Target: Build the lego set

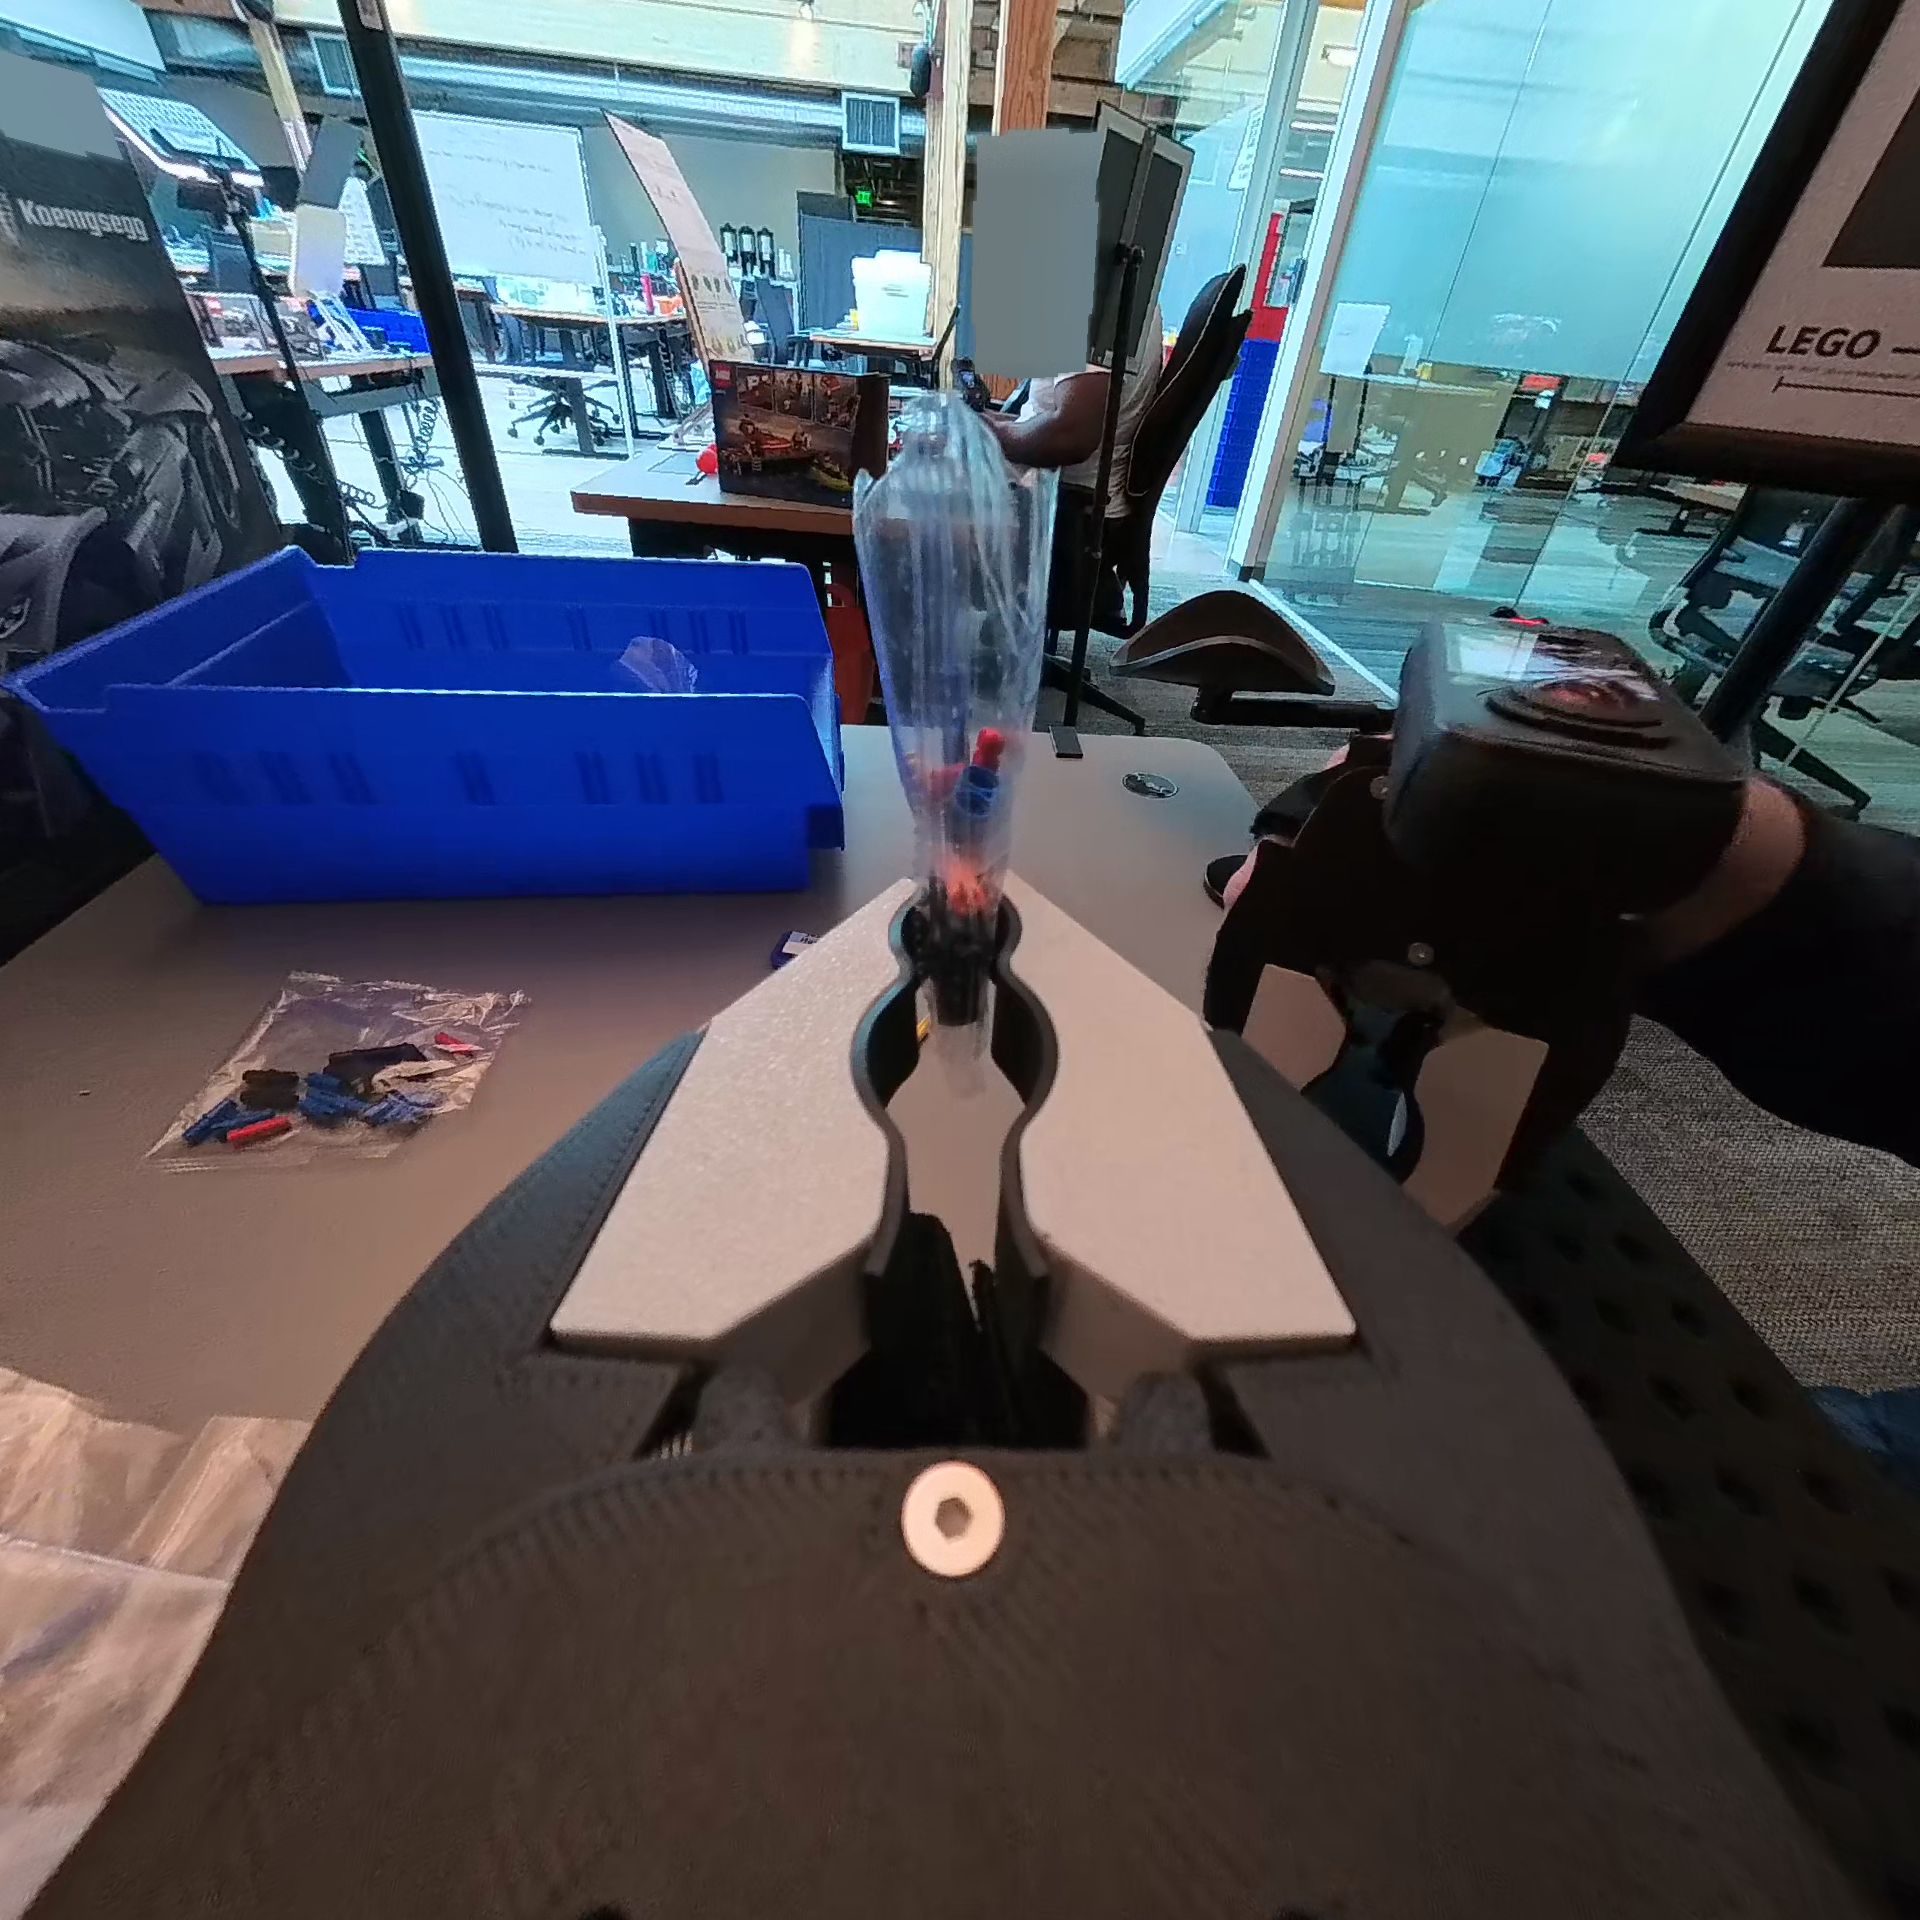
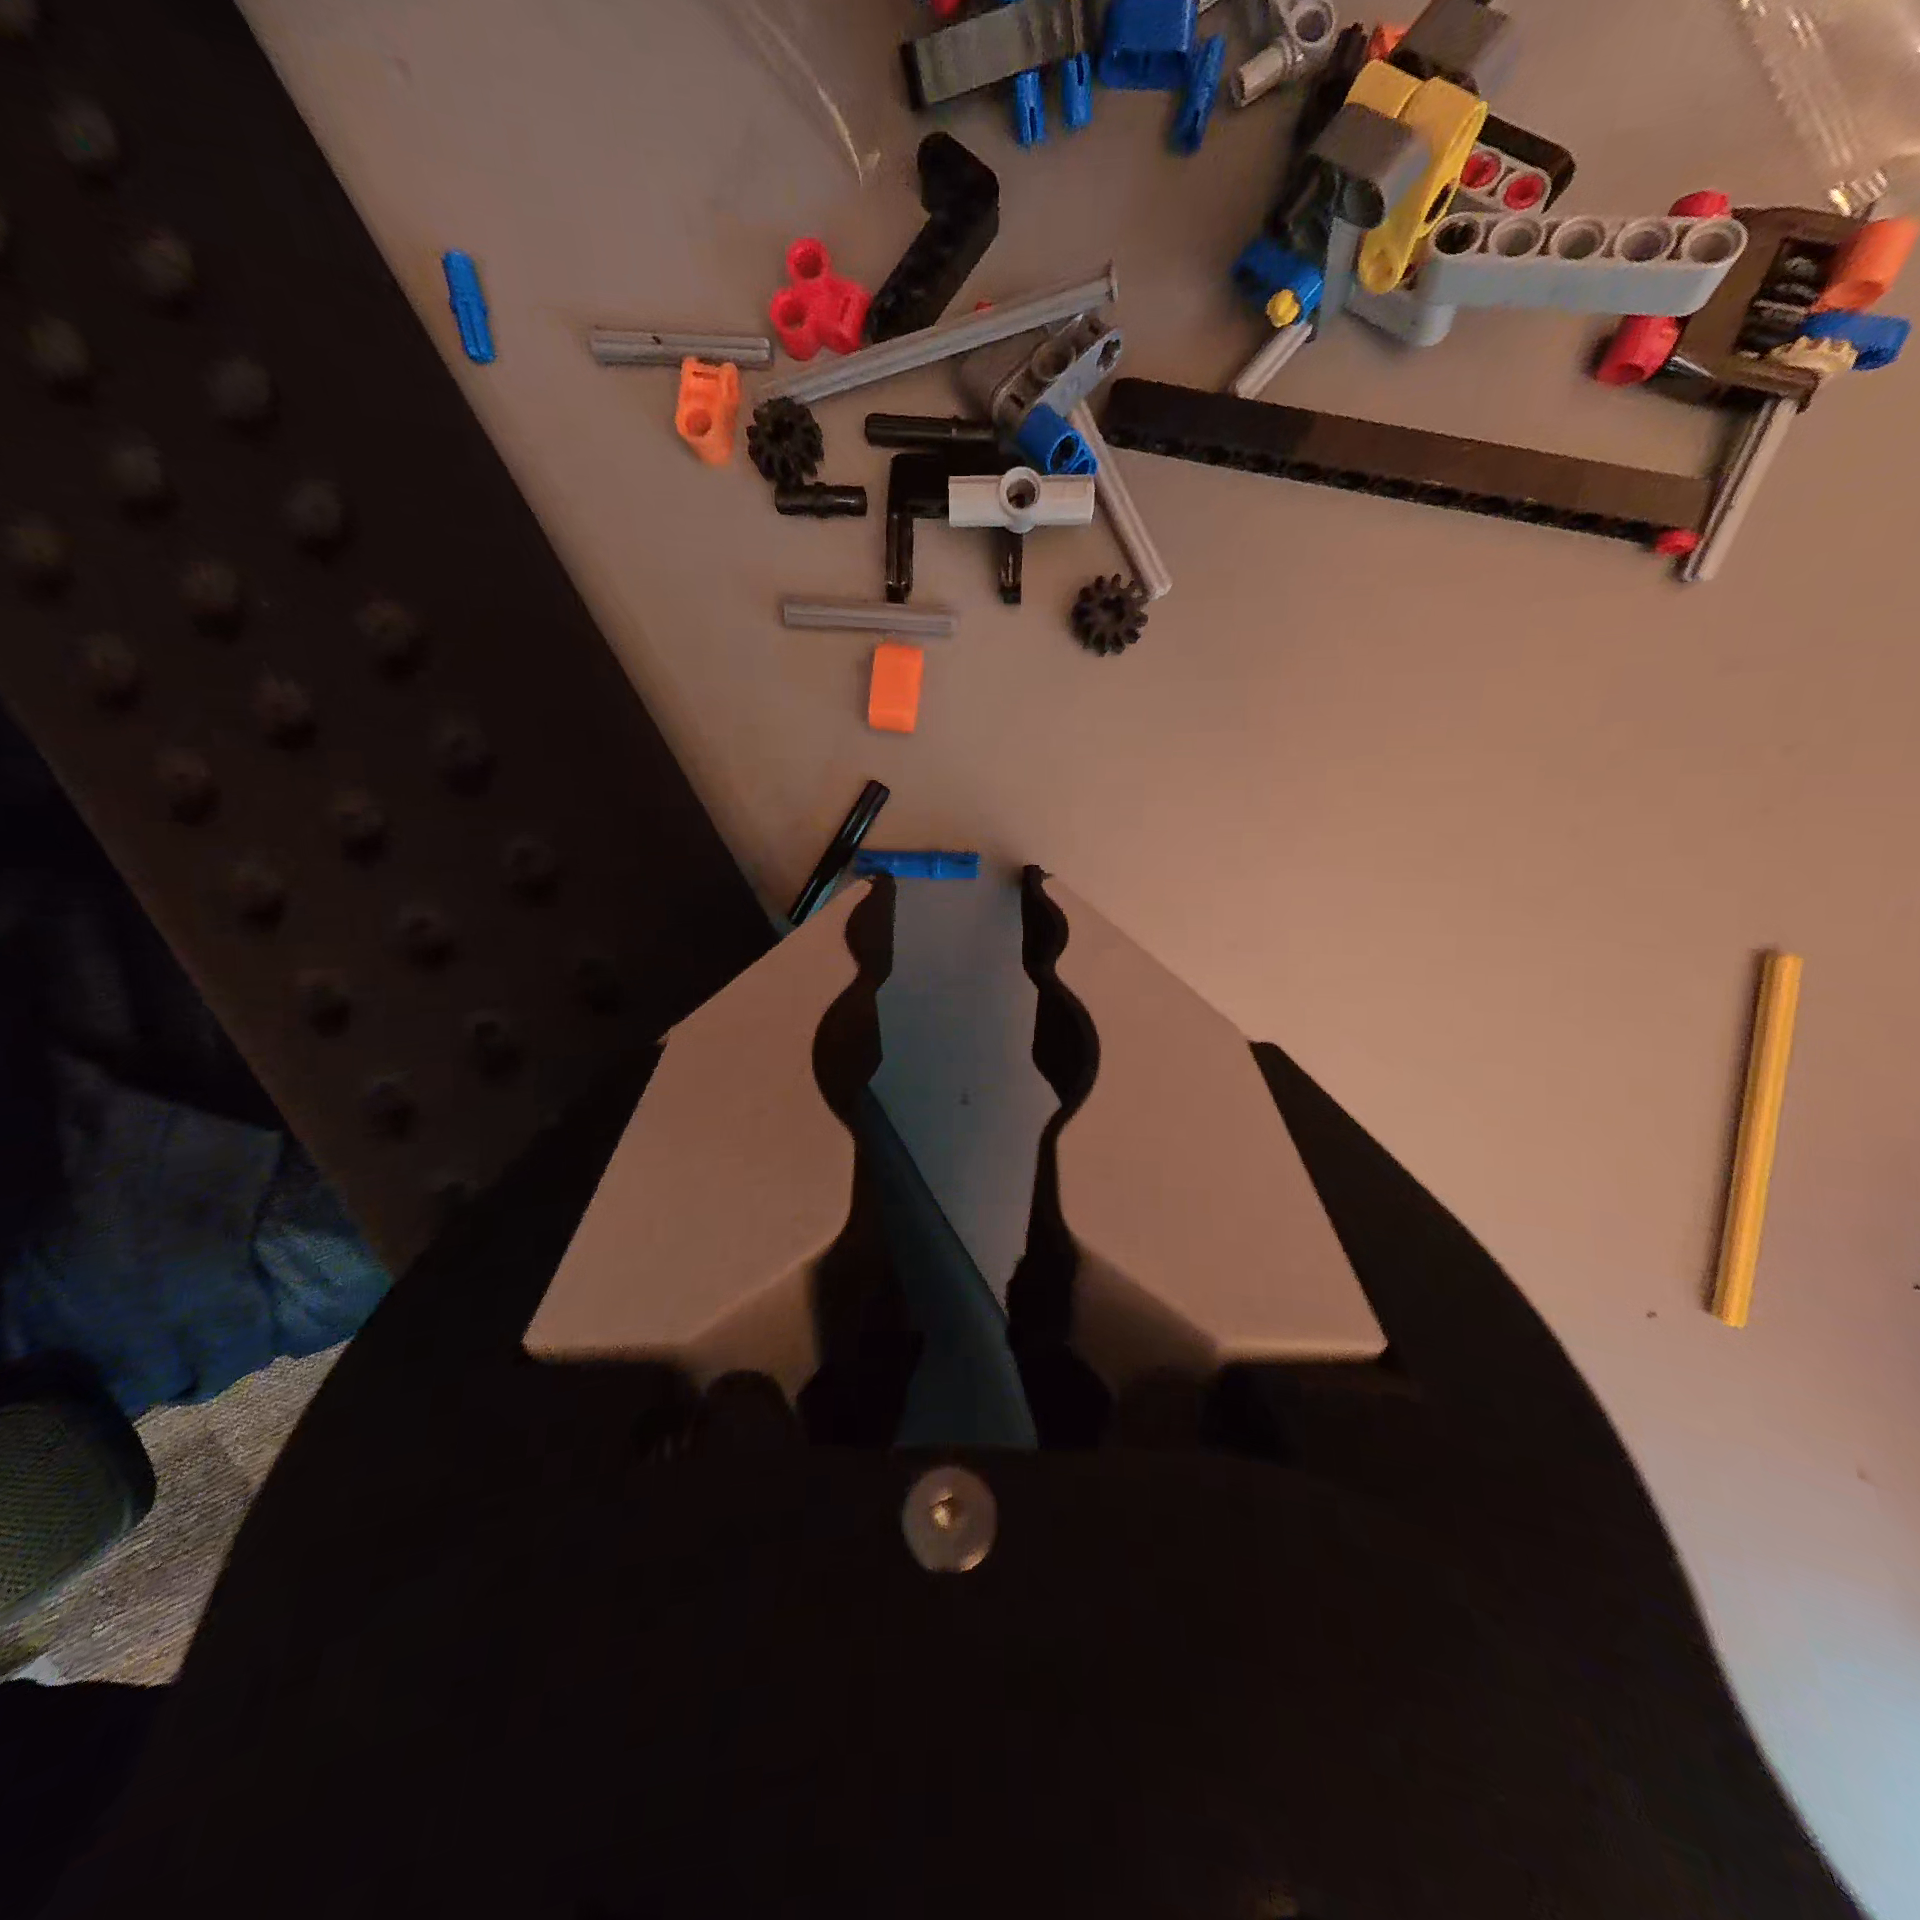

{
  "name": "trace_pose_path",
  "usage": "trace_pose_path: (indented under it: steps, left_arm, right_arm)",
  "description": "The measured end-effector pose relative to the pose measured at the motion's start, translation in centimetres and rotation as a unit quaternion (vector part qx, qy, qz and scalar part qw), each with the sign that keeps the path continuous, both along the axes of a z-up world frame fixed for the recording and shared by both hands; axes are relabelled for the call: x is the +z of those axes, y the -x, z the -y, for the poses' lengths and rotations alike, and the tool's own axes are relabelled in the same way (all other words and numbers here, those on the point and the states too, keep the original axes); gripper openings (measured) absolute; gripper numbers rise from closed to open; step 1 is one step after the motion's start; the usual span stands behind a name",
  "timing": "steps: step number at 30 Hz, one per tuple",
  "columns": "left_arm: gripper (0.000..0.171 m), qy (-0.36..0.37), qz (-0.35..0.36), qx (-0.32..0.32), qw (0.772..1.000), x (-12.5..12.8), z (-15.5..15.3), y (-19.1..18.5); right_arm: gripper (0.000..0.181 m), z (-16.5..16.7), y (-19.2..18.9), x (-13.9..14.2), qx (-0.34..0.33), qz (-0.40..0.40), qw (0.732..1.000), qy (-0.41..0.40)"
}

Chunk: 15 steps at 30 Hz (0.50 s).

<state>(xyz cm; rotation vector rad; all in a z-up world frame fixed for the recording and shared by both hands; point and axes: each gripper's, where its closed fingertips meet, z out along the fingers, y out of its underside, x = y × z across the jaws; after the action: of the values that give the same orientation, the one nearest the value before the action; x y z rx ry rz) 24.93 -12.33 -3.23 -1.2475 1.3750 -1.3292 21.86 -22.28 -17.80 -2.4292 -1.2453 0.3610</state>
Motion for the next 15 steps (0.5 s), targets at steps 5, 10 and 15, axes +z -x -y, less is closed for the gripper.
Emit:
trace_pose_path:
  steps: [5,10,15]
  left_arm:
    - [0.006,-0.001,-0.001,-0.001,1.000,0.0,0.1,0.0]
    - [0.006,-0.002,-0.001,0.000,1.000,0.0,0.0,0.0]
    - [0.006,-0.016,-0.009,0.009,1.000,-0.3,-0.1,-0.1]
  right_arm:
    - [0.019,-0.1,0.4,0.0,0.023,0.014,0.999,-0.023]
    - [0.011,-0.2,1.0,0.0,0.045,0.014,0.998,-0.032]
    - [0.001,-0.2,1.0,0.0,0.048,0.015,0.998,-0.032]
